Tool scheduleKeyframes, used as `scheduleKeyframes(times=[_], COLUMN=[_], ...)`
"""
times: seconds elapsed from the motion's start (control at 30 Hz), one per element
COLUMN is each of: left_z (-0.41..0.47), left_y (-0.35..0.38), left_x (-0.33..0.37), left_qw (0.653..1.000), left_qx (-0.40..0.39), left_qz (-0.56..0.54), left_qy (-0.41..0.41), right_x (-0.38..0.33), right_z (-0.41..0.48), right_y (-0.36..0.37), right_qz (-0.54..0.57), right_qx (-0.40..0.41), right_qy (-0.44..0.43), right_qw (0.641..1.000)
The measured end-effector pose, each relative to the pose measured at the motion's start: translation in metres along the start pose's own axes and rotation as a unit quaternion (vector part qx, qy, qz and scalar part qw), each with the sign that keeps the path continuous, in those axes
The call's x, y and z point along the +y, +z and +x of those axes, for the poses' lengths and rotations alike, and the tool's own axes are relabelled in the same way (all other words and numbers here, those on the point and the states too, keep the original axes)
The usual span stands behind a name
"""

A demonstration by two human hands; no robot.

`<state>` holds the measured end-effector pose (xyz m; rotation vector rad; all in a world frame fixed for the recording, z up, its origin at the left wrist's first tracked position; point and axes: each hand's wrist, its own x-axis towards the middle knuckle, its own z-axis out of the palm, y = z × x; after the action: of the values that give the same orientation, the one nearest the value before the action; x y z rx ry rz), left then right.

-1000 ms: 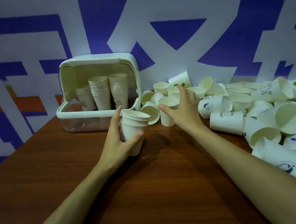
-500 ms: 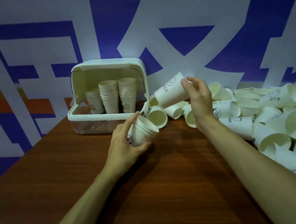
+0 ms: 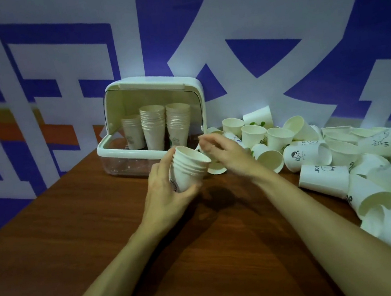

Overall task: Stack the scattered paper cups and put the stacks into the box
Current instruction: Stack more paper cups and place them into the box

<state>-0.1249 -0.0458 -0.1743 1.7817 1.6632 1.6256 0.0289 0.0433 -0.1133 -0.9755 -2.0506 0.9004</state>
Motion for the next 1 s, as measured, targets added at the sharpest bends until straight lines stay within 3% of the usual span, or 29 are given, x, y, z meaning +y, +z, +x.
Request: scheduleKeyframes(times=[0.07,0.1,0.17,0.23,0.4,0.53,0.67,0.8,1.0], left_z=[0.003,0.004,0.005,0.005,0.002,-0.004,-0.007,-0.007,-0.009], left_y=[-0.004,-0.007,-0.009,-0.009,-0.008,-0.007,0.000,0.002,0.004], left_x=[-0.002,-0.002,-0.003,-0.001,0.003,0.009,0.011,0.010,0.015], left_qw=[0.999,0.998,0.998,0.998,1.000,0.996,0.990,0.993,0.996], left_qx=[0.001,-0.004,-0.010,-0.009,0.006,-0.045,-0.039,-0.041,-0.055], left_qz=[-0.041,-0.054,-0.055,-0.058,-0.014,0.071,0.129,0.100,0.040], left_qy=[-0.024,-0.032,-0.035,-0.035,0.001,0.021,0.029,0.044,0.057], right_x=[0.014,0.023,0.045,0.059,0.056,0.029,0.005,0.004,0.006], right_z=[0.017,0.023,0.029,0.031,0.016,-0.002,-0.024,-0.031,-0.025], right_y=[0.002,0.002,0.003,0.004,-0.006,-0.027,-0.042,-0.038,-0.022], right_qz=[-0.073,-0.138,-0.243,-0.262,-0.157,0.127,0.245,0.115,-0.015], right_qx=[0.141,0.160,0.105,0.078,0.257,0.355,0.286,0.186,0.170], right_qy=[0.030,0.049,0.071,0.068,0.082,0.114,0.072,-0.004,-0.013], right_qw=[0.987,0.976,0.962,0.959,0.950,0.919,0.923,0.976,0.985])
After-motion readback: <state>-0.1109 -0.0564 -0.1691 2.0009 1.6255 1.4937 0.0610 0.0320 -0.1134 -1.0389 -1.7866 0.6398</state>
